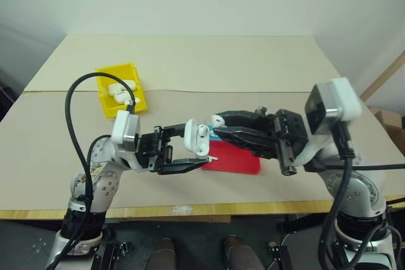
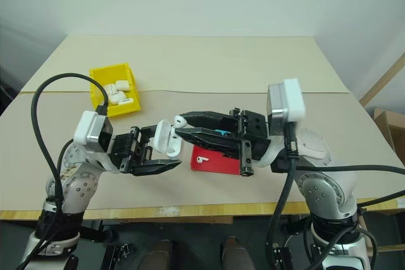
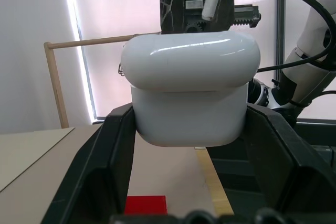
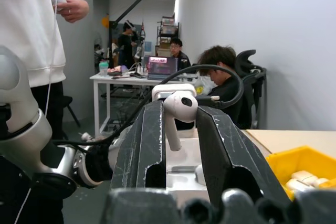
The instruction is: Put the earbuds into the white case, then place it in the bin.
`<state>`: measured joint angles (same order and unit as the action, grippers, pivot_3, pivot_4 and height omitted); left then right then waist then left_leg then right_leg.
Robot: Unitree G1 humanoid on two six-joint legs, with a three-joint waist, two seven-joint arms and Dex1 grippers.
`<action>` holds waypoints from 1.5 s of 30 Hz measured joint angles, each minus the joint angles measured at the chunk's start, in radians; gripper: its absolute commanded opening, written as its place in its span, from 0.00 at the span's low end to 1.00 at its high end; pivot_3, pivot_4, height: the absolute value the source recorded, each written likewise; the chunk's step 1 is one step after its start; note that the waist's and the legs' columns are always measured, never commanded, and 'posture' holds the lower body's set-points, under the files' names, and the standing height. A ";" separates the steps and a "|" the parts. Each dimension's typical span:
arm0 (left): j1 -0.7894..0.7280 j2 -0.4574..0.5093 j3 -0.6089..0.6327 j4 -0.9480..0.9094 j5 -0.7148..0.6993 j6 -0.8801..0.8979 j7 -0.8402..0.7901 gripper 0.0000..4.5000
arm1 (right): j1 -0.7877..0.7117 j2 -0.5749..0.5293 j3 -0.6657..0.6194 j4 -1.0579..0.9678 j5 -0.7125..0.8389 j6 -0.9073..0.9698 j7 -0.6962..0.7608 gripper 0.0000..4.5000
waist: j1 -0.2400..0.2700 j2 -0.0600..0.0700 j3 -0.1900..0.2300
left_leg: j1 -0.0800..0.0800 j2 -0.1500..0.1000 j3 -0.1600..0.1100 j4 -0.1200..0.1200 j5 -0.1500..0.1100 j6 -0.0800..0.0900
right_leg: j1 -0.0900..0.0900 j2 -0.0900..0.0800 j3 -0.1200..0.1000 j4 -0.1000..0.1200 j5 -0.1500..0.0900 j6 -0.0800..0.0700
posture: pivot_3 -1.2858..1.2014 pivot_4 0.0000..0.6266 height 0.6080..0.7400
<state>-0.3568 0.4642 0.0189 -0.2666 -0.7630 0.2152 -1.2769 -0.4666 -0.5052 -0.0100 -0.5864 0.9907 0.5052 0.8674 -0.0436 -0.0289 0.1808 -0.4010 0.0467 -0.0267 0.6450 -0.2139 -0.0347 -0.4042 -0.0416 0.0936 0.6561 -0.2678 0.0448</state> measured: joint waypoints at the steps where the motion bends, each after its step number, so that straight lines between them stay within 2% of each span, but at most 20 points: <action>1: 0.000 -0.002 0.000 0.000 0.003 -0.001 0.000 0.63 | 0.000 0.000 0.004 0.000 -0.005 0.000 0.000 0.16 | 0.000 0.000 0.000 | 0.000 0.000 0.000 0.000 0.000 0.000 | 0.000 0.000 0.000 0.000 0.000 0.000 | 0.52 0.24 1.00; 8: -0.007 -0.002 0.000 -0.004 0.007 0.003 0.007 0.63 | 0.001 0.006 0.038 0.012 -0.038 0.001 0.002 0.16 | 0.000 0.000 0.000 | 0.000 0.000 0.000 0.000 0.000 0.000 | 0.000 0.000 0.000 0.000 0.000 0.000 | 0.52 0.24 1.00; 19: 0.029 -0.022 0.001 0.053 0.029 -0.088 -0.074 0.63 | 0.010 0.012 0.063 0.027 -0.073 0.001 0.004 0.16 | 0.000 0.000 0.000 | 0.000 0.000 0.000 0.000 0.000 0.000 | 0.000 0.000 0.000 0.000 0.000 0.000 | 0.52 0.24 1.00; 23: 0.045 -0.035 0.001 0.145 0.054 -0.146 -0.119 0.63 | 0.017 0.012 0.070 0.027 -0.073 0.005 0.004 0.16 | 0.000 0.000 0.000 | 0.000 0.000 0.000 0.000 0.000 0.000 | 0.000 0.000 0.000 0.000 0.000 0.000 | 0.52 0.24 1.00; 45: -0.041 -0.029 0.000 0.084 0.053 -0.080 -0.026 0.63 | 0.014 0.025 0.073 0.040 -0.072 0.007 0.006 0.16 | 0.000 0.000 0.000 | 0.000 0.000 0.000 0.000 0.000 0.000 | 0.000 0.000 0.000 0.000 0.000 0.000 | 0.52 0.24 1.00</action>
<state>-0.3973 0.4354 0.0186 -0.1829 -0.7098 0.1354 -1.3026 -0.4528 -0.4800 0.0631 -0.5464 0.9183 0.5126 0.8729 -0.0438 -0.0289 0.1808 -0.4014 0.0466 -0.0271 0.6451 -0.2139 -0.0347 -0.4042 -0.0416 0.0932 0.6559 -0.2678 0.0449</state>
